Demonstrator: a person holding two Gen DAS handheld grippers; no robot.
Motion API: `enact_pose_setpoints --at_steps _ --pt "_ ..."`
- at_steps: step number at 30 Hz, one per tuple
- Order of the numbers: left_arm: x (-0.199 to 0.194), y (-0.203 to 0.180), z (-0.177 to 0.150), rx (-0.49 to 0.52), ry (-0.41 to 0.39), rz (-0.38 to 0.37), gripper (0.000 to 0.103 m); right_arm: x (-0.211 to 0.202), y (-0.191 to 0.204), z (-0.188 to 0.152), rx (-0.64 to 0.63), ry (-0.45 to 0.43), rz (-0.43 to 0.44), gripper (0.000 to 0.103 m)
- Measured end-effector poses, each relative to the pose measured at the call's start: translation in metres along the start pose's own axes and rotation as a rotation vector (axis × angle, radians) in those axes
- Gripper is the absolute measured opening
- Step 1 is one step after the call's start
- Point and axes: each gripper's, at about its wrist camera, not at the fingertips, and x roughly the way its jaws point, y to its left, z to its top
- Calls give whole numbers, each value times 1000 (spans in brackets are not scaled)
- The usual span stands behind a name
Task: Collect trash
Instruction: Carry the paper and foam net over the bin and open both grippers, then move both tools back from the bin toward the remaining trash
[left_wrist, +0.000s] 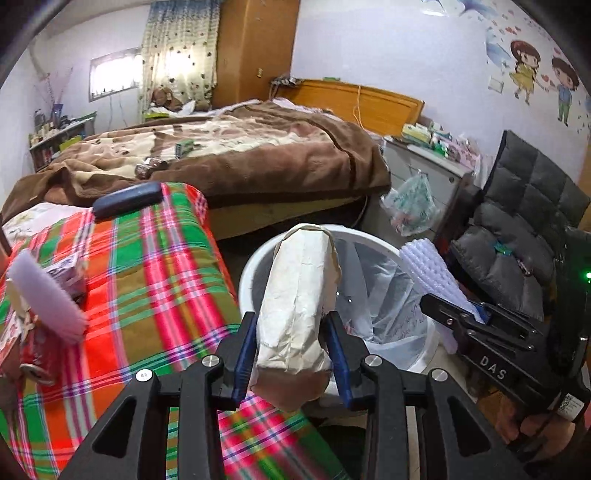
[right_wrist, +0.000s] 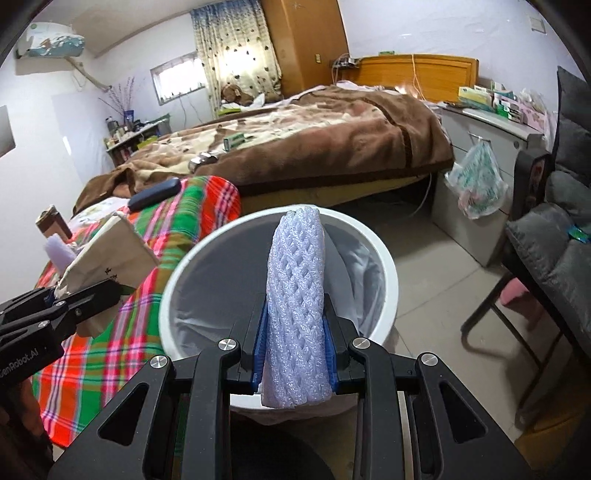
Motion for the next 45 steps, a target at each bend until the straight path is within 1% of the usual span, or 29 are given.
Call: enact_pose_setpoints --at_steps 8,11,14,15,16,17,18,19,25,31,45 --pt "28 -13 6 6 37 -12 38 14 -11 -1 -5 45 -19 27" --pt "34 -15 7 3 52 -20 43 18 -14 0 -18 53 -22 27" --pt "38 -17 7 7 56 -12 53 20 -16 -1 -32 61 -41 28" --pt "39 -17 7 3 56 -18 58 20 -18 -1 -34 61 -49 30" --pt "39 -17 7 0 54 -24 63 20 -19 -2 -33 63 -53 36" --pt "39 -17 7 -4 54 -24 64 21 -20 -1 -32 67 -56 41" --pt "39 -16 7 -7 53 -21 67 20 -20 -2 -30 70 -55 52" --pt "38 -15 7 -10 53 -17 68 21 -20 -1 -29 71 -51 58" --pt "28 -11 4 -24 38 -14 70 15 -19 -2 -28 58 -42 58" --pt "14 -6 1 -34 16 4 73 11 -15 -3 -24 47 -34 59" --pt "-33 18 -12 -72 -52 81 73 -4 9 -4 -43 2 0 59"
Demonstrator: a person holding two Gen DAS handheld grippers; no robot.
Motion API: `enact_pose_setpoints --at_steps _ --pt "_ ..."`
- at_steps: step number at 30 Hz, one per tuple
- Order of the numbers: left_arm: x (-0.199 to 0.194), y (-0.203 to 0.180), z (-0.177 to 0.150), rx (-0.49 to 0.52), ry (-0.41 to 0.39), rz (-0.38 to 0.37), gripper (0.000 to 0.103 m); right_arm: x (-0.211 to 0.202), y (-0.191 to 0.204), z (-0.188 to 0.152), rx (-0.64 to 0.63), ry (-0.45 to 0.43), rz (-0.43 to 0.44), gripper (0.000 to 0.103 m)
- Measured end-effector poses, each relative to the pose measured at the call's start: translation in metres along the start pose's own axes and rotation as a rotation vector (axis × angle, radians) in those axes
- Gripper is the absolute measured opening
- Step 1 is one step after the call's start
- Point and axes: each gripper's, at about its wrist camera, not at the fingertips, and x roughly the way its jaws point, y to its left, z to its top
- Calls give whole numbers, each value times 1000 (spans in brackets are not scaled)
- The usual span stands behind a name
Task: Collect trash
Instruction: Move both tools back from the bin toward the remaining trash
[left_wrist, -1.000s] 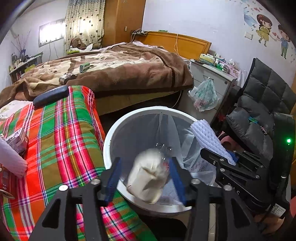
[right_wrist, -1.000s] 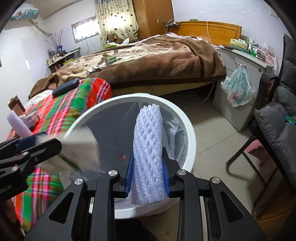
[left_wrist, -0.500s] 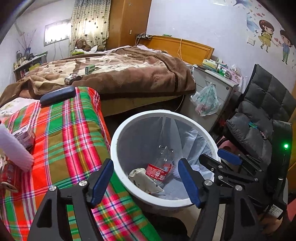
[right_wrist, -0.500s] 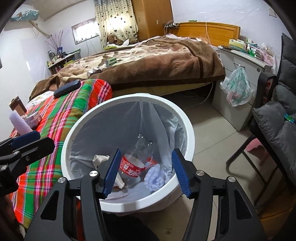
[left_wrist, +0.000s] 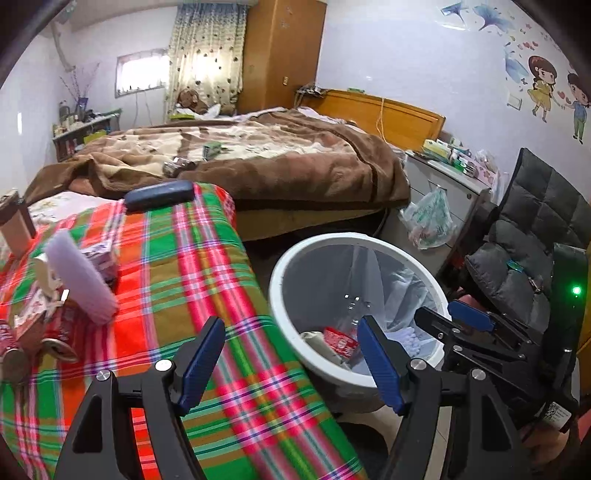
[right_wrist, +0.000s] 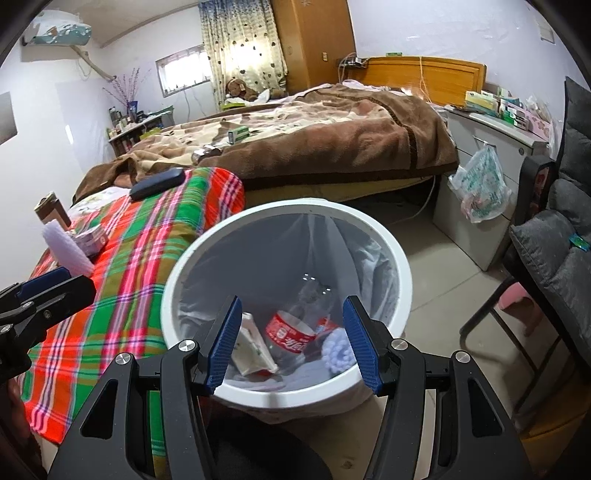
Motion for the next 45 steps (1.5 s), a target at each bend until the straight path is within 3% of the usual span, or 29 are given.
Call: enact_pose_setpoints --at_steps 21,31,45 --pt "-64 75 -31 -97 -82 145 74 -11 70 -3 -94 -53 128 59" --pt "-95 143 -47 -224 -121 262 74 -6 112 -4 -178 -49 196 58" --pt "-128 248 -75 -386 -119 432 74 12 171 5 -268 2 311 58"
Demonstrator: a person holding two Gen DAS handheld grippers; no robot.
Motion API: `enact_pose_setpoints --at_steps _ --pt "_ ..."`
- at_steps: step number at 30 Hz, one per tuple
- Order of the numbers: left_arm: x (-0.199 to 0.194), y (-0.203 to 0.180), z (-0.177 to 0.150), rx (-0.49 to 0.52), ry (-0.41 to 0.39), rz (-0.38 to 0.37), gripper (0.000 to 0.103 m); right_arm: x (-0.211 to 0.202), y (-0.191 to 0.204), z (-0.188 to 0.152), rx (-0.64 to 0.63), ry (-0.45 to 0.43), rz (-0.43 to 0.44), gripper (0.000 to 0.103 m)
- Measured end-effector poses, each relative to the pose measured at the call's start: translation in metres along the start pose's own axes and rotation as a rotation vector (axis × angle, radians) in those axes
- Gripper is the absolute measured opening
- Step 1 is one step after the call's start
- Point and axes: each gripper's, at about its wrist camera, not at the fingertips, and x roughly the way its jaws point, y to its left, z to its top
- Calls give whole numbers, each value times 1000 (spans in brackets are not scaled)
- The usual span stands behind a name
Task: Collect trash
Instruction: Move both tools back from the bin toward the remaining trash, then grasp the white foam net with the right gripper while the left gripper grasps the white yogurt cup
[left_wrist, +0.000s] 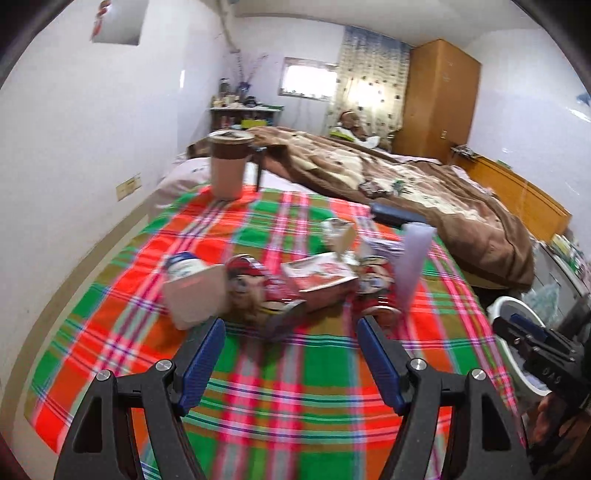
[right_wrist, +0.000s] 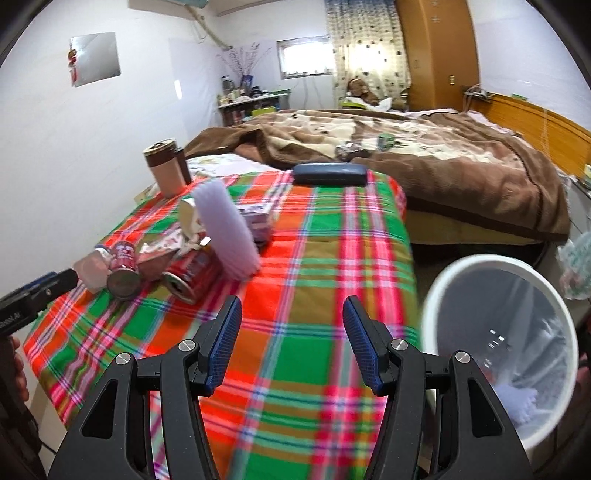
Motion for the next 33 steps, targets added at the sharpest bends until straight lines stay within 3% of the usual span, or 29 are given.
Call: enact_pose_setpoints --at_steps 14,20,24,33 --pt "29 64 18 -104 27 53 74 48 43 41 -101 16 66 58" --pt "51 73 30 -130 45 95 74 68 44 44 -74 48 90 58" --pt "68 75 36 -144 67 101 87 80 44 44 -59 61 92 58" --pt "97 80 36 -161 103 148 87 97 44 47 -54 79 81 58"
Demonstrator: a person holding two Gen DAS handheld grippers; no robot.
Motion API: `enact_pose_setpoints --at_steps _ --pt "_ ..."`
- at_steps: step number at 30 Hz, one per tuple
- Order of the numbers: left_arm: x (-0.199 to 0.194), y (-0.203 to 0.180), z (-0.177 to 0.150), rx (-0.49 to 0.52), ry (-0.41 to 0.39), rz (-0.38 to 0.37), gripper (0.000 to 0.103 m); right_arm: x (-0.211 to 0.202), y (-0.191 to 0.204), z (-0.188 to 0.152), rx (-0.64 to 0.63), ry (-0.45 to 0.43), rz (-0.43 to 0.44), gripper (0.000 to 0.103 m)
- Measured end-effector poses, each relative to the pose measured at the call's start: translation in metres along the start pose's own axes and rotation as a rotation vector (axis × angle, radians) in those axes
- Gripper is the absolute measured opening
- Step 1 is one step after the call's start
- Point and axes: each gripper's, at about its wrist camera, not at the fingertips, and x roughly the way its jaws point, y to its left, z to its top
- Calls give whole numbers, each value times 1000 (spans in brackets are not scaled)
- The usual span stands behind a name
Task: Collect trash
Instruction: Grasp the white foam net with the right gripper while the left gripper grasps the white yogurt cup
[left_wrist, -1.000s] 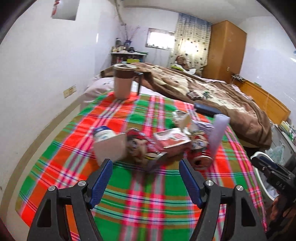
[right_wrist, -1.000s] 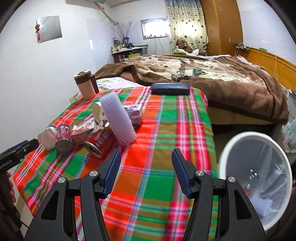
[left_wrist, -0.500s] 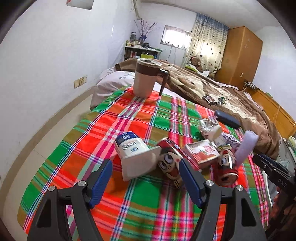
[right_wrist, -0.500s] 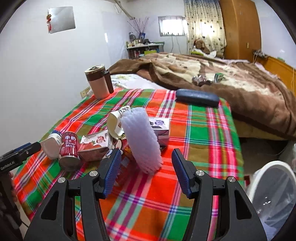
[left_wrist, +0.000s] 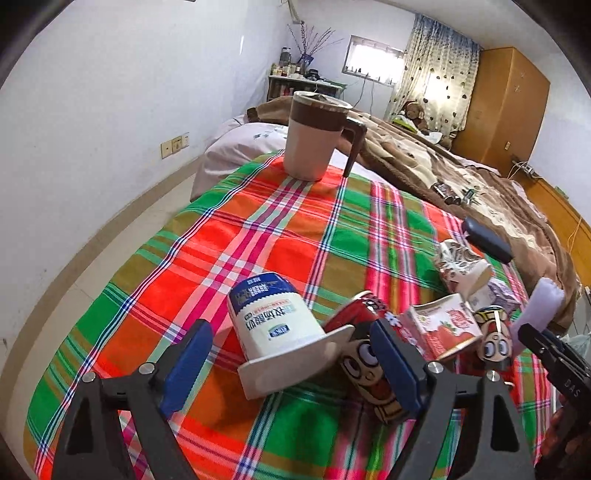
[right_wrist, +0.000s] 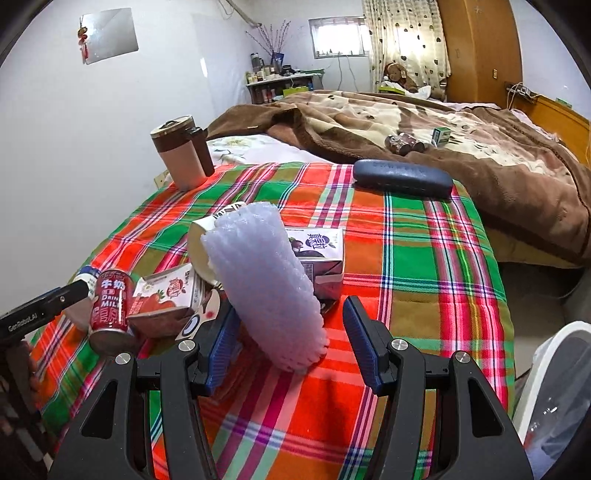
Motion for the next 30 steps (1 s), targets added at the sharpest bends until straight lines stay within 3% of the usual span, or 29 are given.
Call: enact_pose_setpoints --at_steps 11,17,19,22,30 --pt "16 18 -1 -22 22 54 87 8 3 1 -3 -3 37 58" --pt "18 24 -2 -45 18 35 79 9 3 0 8 -2 64 43" --pt "18 24 -2 -51 17 14 71 10 3 -1 5 1 58 37" --pt "16 24 -1 -46 13 8 69 10 4 -2 -3 0 58 31" --pt "10 23 -4 -39 -3 -6 66 7 6 -4 -16 -9 60 27"
